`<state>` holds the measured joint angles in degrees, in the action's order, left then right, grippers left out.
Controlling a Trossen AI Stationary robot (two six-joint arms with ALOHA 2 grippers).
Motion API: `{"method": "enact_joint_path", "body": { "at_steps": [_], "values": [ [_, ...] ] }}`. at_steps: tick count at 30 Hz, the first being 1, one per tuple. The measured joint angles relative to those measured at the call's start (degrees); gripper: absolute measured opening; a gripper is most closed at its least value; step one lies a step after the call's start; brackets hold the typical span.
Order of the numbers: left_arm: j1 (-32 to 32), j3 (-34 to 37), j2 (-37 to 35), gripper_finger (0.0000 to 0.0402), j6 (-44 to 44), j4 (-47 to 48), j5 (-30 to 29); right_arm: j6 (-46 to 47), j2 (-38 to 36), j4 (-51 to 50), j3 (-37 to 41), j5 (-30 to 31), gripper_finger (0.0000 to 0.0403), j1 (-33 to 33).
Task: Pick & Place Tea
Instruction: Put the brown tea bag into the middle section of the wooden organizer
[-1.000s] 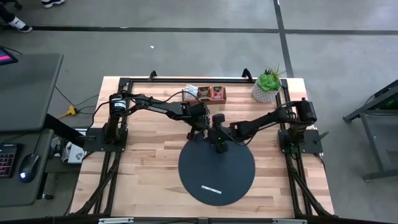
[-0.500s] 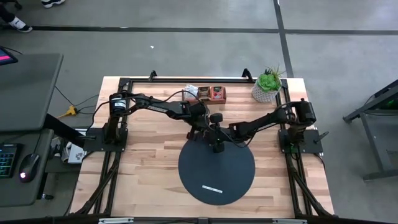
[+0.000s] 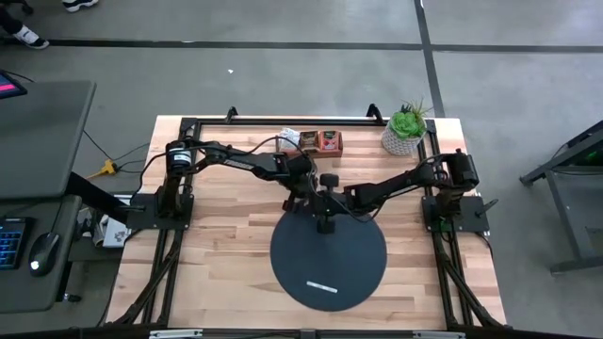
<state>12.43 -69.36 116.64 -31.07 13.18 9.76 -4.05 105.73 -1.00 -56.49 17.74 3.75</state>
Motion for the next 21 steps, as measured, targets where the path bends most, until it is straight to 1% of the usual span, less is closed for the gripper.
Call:
{"method": "enact_joint_path", "body": {
  "at_steps": [3, 6, 9, 15, 19, 21],
  "values": [
    [0.18, -1.00, -0.50, 0.0000, -0.85, 1.22, 0.17, 3.74, -0.02, -1.45, -0.02, -1.66, 0.0001, 0.02],
    [0.35, -2.99, -1.88, 0.0000, -2.55, 5.37, -0.41, 5.76, -0.07, -2.21, -0.03, -1.79, 0.0001, 0.02],
    [0.74, -5.77, -1.73, 0.0000, -5.11, 8.62, -5.18, 7.09, -0.16, -2.89, -0.09, -2.64, 0.0001, 0.07],
    [0.74, -13.06, -1.80, 0.0000, -9.21, 20.84, -16.87, 8.96, -0.20, -2.57, -0.09, -1.73, 0.0000, 0.04],
    [1.11, -14.02, -1.92, 0.0000, -9.81, 23.71, -20.45, 11.47, -0.77, -2.00, -0.07, -0.52, 0.0000, 0.02],
    [2.02, -13.74, -3.21, 0.0000, -9.58, 25.59, -20.54, 12.63, -1.73, -1.47, -0.07, 0.87, 0.0000, 0.02]
  ]
}}
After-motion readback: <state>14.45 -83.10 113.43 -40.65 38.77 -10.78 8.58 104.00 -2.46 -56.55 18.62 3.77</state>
